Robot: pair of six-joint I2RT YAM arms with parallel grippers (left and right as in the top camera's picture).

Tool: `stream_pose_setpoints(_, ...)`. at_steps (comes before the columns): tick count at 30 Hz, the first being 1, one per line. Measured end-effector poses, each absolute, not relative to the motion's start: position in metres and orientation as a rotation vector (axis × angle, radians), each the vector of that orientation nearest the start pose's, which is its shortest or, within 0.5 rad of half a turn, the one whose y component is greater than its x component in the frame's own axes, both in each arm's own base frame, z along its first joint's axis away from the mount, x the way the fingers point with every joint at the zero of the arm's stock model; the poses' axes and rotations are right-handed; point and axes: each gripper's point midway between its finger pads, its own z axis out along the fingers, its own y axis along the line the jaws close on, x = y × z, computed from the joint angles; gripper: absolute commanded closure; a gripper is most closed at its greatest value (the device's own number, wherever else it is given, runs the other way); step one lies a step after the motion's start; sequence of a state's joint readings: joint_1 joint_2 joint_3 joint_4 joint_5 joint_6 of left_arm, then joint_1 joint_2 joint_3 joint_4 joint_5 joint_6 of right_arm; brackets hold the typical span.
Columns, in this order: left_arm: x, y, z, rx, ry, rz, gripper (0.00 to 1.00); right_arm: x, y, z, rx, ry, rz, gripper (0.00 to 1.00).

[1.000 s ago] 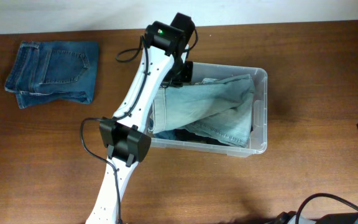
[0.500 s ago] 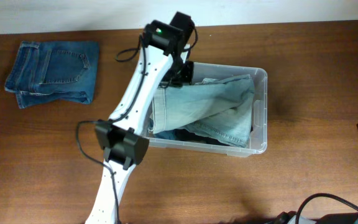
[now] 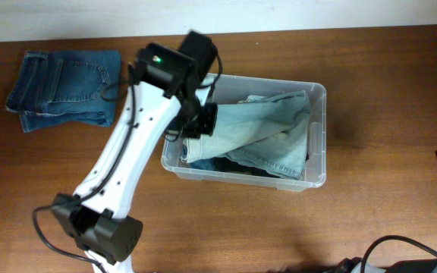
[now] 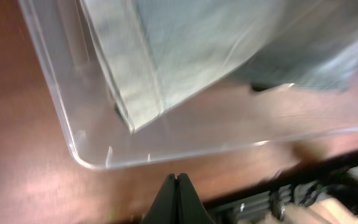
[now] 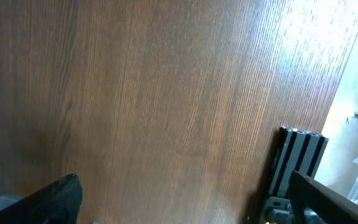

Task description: Pack container

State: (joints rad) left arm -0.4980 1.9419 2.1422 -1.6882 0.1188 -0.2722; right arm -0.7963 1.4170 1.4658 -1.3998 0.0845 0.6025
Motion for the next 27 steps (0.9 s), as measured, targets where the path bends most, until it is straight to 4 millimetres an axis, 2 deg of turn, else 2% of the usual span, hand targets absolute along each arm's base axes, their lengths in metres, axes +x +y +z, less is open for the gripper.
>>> stream_pose_setpoints(2, 0.301, -0.187, 0.196, 0.362, 3.165, -0.171, 0.99, 0.182, -0.207, 0.207, 1.894, 2.231, -0.154, 0.02)
stream_pose_setpoints(5, 0.306, -0.189, 0.164, 0.363, 3.173, -0.163, 0.99, 0.182, -0.207, 0.207, 1.895, 2.231, -0.155, 0.02)
stream_pose_setpoints(8, 0.302, -0.187, 0.137, 0.362, 3.217, -0.137, 0.99, 0.182, -0.207, 0.207, 1.895, 2.232, -0.154, 0.02)
stream_pose_setpoints(11, 0.299, -0.185, 0.121, 0.361, 3.243, -0.122, 0.98, 0.182, -0.207, 0.207, 1.894, 2.231, -0.154, 0.02)
stream_pose_setpoints(15, 0.303, -0.187, 0.11, 0.356, 3.228, -0.131, 0.98, 0.182, -0.206, 0.207, 1.894, 2.232, -0.154, 0.02)
stream_pose_setpoints(21, 0.333, -0.199, 0.108, 0.347, 3.101, -0.186, 0.93, 0.182, -0.207, 0.207, 1.895, 2.231, -0.154, 0.02)
stream_pose_setpoints(27, 0.354, -0.201, 0.101, 0.332, 3.033, -0.165, 0.92, 0.182, -0.207, 0.207, 1.894, 2.232, -0.154, 0.02)
